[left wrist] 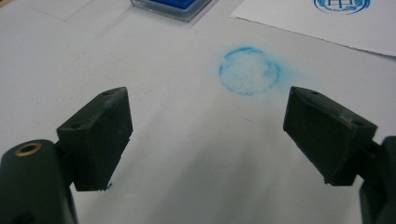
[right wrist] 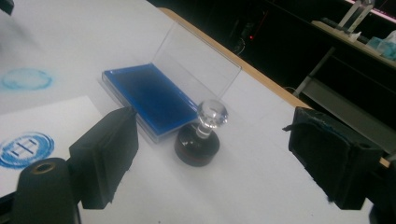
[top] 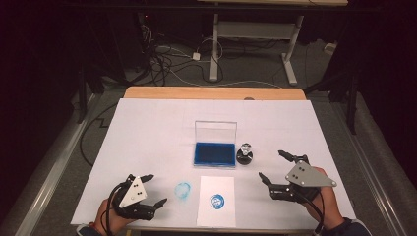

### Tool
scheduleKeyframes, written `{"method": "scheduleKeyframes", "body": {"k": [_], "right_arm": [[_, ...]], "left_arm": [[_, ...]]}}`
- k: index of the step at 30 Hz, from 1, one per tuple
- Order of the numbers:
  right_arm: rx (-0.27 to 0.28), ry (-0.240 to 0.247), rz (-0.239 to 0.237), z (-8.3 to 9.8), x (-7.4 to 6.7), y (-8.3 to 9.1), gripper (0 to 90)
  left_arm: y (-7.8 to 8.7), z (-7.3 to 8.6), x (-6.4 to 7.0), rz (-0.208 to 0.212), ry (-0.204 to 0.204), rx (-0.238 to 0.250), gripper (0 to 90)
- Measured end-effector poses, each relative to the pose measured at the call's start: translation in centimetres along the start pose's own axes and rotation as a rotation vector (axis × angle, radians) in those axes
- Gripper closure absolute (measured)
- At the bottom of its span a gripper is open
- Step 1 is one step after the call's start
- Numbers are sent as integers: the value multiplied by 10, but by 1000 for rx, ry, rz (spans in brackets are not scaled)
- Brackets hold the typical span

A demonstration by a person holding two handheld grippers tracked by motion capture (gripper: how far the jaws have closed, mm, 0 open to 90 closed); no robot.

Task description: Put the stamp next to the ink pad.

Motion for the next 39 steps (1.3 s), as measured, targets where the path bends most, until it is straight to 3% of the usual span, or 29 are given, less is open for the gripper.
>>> {"method": "scheduleKeyframes", "body": {"k": [8, 10, 14, 29, 32, 39], "right_arm": [[7, 15, 28, 17, -3, 5, 169], [13, 5, 16, 22, -3, 6, 168], [-19, 10, 20, 34, -4, 7, 168], [-51, -58, -21, 74, -2, 17, 168], [-58, -73, -28, 78, -5, 19, 167], [-54, -53, -31, 76, -8, 19, 165]], "left_arm": [[-2, 0, 0, -2, 2, -3, 148], [-2, 0, 0, 1, 1, -4, 148], [-2, 0, 0, -2, 1, -3, 148], [-3, -4, -2, -19, 10, 10, 147], [-3, -4, -2, -19, 9, 13, 147], [-3, -6, -1, -15, -8, 19, 147]]}}
Point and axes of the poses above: each handheld gripper's, and its own axes: y roughly backward along the jaws, z roughly out of its underside, x roughly to its right, the point moved 1 cm from there along -y, roughly forward along the jaws, and after that the axes turned 6 degrees about -z, right-handed, at the moved point
